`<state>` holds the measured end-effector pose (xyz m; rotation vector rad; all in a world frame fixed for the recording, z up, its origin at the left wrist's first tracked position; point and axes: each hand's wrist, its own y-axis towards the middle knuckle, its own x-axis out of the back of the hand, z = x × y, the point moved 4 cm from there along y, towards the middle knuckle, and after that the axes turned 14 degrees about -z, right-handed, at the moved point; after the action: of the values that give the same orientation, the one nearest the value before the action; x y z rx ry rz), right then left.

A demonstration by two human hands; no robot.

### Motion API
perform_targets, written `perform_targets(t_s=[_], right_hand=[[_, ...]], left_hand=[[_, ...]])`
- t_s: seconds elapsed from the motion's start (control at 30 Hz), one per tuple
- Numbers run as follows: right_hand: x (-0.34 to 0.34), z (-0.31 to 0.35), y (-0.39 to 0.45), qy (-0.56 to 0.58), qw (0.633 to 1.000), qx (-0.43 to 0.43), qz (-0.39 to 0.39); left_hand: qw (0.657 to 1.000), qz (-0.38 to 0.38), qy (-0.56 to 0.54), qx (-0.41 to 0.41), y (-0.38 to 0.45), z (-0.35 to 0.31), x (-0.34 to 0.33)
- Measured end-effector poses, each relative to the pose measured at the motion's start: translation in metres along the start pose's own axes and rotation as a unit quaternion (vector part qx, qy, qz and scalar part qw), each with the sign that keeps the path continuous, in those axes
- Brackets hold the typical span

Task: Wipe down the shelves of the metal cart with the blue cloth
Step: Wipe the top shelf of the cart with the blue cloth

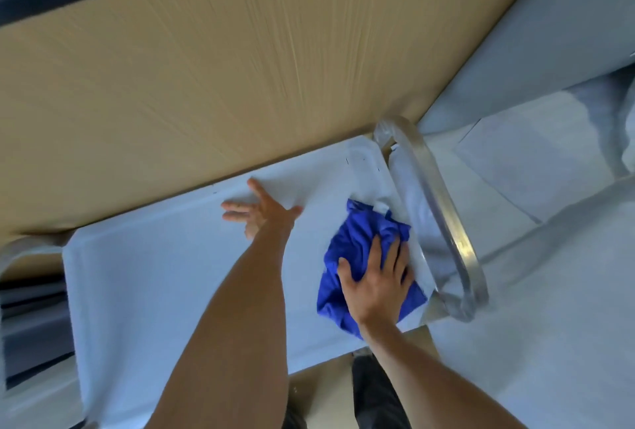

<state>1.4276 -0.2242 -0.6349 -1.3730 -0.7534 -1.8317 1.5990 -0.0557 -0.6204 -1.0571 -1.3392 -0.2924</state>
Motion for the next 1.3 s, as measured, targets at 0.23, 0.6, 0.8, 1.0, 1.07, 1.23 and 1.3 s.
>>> perform_targets(t_s=[0.23,0.6,0.8,1.0,1.07,1.23,1.3], right_hand=[[-0.018,0.024,0.037,-0.035,0.999,-0.009,-0.008],[-0.056,0.108,0.159,0.018,0.994,0.068,-0.082],[-0.023,0.03,0.037,0.036,0.991,-0.085,-0.099],[-0.032,0.044,0.08,0.011,0.992,-0.092,-0.08],[-0.043,0.07,0.121,0.016,0.996,-0.04,-0.079],[-0.057,0.097,0.159,0.034,0.99,-0.102,-0.088],[-0.048,0.083,0.132,0.042,0.986,-0.122,-0.109]], left_hand=[[1.0,-0.022,-0.008,-0.013,0.003,-0.004,0.002],[0.999,-0.036,0.012,-0.031,0.008,-0.003,-0.009],[1.0,-0.014,0.004,-0.022,0.002,-0.005,-0.004],[1.0,-0.008,-0.011,0.005,0.001,-0.011,-0.006],[1.0,-0.011,-0.017,0.013,0.005,-0.01,-0.009],[1.0,-0.016,-0.024,0.013,0.007,-0.011,-0.013],[1.0,-0.018,-0.022,0.008,0.005,-0.008,-0.013]])
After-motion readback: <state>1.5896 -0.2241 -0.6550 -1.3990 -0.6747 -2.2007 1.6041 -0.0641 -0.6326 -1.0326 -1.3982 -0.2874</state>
